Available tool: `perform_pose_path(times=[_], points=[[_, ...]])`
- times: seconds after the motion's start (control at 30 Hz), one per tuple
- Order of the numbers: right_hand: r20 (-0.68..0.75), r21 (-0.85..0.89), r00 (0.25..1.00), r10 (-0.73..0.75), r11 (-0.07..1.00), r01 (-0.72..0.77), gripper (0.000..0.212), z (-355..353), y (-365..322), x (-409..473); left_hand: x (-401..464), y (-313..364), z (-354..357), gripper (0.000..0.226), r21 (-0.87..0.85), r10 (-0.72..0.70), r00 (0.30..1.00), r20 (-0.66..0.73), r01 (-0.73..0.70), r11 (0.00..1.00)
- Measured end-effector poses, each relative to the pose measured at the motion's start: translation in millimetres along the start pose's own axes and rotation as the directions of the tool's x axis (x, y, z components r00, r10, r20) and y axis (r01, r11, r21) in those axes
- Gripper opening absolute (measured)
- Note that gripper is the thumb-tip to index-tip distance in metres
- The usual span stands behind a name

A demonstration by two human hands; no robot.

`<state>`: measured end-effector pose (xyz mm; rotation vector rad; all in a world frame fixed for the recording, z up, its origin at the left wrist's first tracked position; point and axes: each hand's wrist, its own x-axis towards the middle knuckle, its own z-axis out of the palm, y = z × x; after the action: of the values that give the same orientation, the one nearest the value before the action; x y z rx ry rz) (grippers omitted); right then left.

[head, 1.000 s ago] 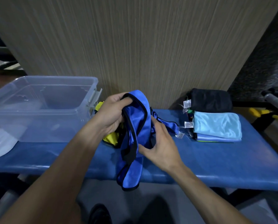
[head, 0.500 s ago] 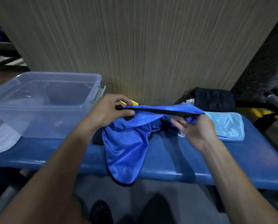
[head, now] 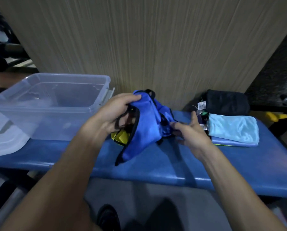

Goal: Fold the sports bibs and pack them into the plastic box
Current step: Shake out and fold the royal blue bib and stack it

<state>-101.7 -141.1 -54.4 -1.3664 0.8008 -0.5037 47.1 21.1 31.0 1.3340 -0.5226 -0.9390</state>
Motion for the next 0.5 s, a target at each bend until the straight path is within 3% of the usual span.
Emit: perform_pose_path(times=[0.07,0.17,0.27,0.37,0.43,0.5], points=[[-0.056,-0.185,0.990,-0.127,0.976,0.115,0.088,3.4,3.0,-13.3,2.6,3.5,11.2,0.036,-0.200,-0.004,0.997,-0.074,-0.011,0.980],[0.025,-0.147,0.916,-0.400,0.905,0.399,0.034,8.6,-4.6,-42.5,8.2,4.9,22.6,0.028,-0.379,0.028,0.997,-0.066,-0.051,0.924],[0.128,-0.089,0.832,-0.540,0.829,0.552,0.037,12.3,-15.8,-71.4,8.3,2.3,30.3,0.033,-0.371,0.060,0.993,0.102,-0.018,0.928],[0.249,-0.032,0.821,-0.514,0.843,0.537,0.057,16.1,-15.4,-81.5,5.1,-0.2,36.4,0.035,-0.351,0.103,0.977,0.188,-0.031,0.936],[0.157,-0.129,0.841,-0.517,0.834,0.537,0.042,19.0,-9.7,-77.3,2.0,-1.0,40.7,0.035,-0.338,0.119,0.969,0.218,-0.039,0.940],[0.043,-0.210,0.840,-0.540,0.817,0.536,0.011,15.8,-4.6,-70.8,4.0,-2.2,40.4,0.033,-0.374,0.157,0.970,0.187,-0.077,0.924]])
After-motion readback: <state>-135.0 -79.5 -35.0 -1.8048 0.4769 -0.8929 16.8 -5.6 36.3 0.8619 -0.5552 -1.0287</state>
